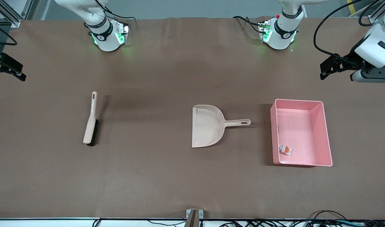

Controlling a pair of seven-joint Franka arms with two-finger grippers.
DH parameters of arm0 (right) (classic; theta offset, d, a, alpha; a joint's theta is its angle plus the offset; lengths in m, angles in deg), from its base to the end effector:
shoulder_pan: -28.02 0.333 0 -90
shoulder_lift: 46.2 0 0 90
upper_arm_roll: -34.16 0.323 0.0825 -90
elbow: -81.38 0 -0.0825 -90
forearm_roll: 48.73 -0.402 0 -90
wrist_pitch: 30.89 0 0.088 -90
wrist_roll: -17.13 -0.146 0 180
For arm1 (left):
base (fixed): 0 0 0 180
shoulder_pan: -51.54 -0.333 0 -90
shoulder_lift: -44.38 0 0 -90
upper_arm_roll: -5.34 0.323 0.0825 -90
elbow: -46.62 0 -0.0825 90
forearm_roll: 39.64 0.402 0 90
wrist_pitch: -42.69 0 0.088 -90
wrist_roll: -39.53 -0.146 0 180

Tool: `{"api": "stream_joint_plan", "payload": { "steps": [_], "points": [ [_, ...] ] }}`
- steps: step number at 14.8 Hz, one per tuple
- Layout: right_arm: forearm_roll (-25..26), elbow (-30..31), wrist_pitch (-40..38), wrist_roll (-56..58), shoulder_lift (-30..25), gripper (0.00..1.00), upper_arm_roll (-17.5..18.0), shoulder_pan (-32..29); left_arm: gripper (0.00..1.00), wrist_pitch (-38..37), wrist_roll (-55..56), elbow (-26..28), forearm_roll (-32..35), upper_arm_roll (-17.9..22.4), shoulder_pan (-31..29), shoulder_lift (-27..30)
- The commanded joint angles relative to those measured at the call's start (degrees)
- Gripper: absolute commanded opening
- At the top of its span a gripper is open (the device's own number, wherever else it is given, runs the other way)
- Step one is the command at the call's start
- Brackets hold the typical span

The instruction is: Clean e-waste and dump in bin

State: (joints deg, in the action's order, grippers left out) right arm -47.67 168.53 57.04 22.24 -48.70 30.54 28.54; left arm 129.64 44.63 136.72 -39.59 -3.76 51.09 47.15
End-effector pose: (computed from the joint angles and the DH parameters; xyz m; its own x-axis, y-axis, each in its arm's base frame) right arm 0.5561 -0.0337 0.6382 0.9979 0.0344 0.0555 0.0333 -0.9992 0.0207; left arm 0.5452 -0.0849 0.6138 0.9981 -0.0616 -0.0065 -0.0617 -0.9981 -0.0091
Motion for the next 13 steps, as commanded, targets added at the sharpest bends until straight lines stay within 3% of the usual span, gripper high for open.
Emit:
{"api": "stream_joint_plan", "payload": {
  "steps": [1, 3, 13],
  "points": [
    [-0.62, -0.76, -0.13, 0.87, 0.30, 1.00, 0.99, -2.27, 1.00, 2.59, 0.61, 7.27, -0.93, 3.38, 2.99, 5.66],
    [-0.71, -0.76, -0.13, 0.87, 0.30, 1.00, 2.83, -3.42, 1.00, 3.65, 0.44, 8.95, -0.67, 4.45, 3.61, 6.37],
    [-0.36, -0.67, 0.04, 2.01, 0.30, 1.00, 3.01, -3.51, 1.00, 3.13, 0.35, 8.70, -0.05, 5.77, 3.61, 7.07]
  ]
}}
